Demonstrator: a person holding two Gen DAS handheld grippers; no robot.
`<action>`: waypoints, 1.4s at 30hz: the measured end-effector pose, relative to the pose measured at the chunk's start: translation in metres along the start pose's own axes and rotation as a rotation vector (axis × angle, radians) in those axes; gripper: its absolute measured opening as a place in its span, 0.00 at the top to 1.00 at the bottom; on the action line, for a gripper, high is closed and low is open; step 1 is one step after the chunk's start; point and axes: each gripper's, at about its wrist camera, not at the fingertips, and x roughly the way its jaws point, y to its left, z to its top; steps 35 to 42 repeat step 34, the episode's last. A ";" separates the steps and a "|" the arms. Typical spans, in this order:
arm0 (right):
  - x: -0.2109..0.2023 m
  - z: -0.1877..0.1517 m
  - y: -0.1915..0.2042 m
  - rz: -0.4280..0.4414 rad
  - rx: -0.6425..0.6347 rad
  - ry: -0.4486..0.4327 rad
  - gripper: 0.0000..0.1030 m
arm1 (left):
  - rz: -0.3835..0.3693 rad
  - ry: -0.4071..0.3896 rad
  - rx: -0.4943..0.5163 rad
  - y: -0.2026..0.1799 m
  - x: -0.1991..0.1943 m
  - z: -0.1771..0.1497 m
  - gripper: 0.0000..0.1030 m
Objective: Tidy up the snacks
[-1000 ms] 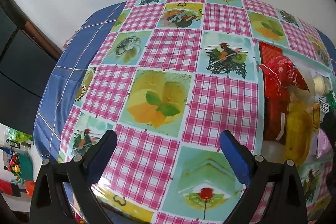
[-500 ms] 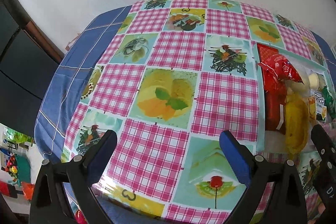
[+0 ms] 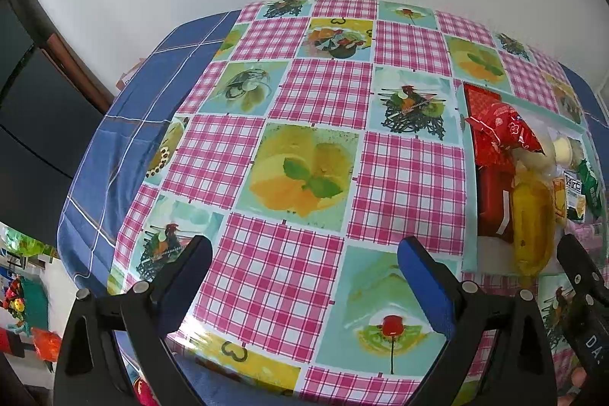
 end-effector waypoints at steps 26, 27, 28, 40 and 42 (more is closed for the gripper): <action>0.001 0.003 -0.004 -0.005 0.016 0.000 0.00 | 0.000 -0.005 -0.019 0.002 0.000 0.004 0.05; 0.001 0.003 -0.004 -0.005 0.018 0.000 0.00 | 0.001 -0.006 -0.019 0.002 -0.001 0.003 0.05; 0.001 0.004 -0.004 -0.005 0.017 0.000 0.00 | 0.003 -0.008 -0.019 0.002 -0.001 0.003 0.05; 0.001 0.004 -0.004 -0.005 0.018 0.000 0.00 | 0.003 -0.009 -0.017 0.001 -0.002 0.004 0.05; 0.001 0.004 -0.004 -0.005 0.018 0.000 0.00 | 0.003 -0.009 -0.017 0.001 -0.002 0.004 0.05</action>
